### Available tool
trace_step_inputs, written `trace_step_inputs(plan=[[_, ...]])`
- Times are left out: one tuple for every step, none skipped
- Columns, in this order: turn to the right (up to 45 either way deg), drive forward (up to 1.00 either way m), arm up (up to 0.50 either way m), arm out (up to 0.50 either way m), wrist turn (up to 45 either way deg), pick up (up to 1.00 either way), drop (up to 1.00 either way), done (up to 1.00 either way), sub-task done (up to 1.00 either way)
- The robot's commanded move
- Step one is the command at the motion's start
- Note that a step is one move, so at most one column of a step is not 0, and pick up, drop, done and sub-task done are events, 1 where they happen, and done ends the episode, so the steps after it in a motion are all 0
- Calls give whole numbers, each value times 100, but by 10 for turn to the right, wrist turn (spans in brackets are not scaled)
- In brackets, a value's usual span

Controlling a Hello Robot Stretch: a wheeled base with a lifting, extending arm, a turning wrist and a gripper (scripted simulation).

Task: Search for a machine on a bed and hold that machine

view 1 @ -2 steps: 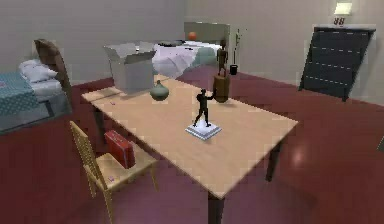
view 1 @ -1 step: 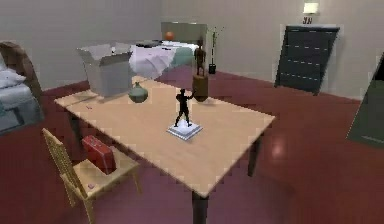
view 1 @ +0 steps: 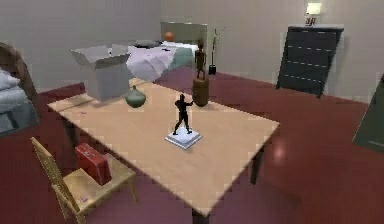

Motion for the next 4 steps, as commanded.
trace_step_inputs(plan=[[-450, 0, 0, 0, 0, 0, 0, 0, 0], [-420, 0, 0, 0, 0, 0, 0, 0, 0], [0, 35, 0, 0, 0, 0, 0, 0, 0], [-180, 0, 0, 0, 0, 0, 0, 0, 0]])
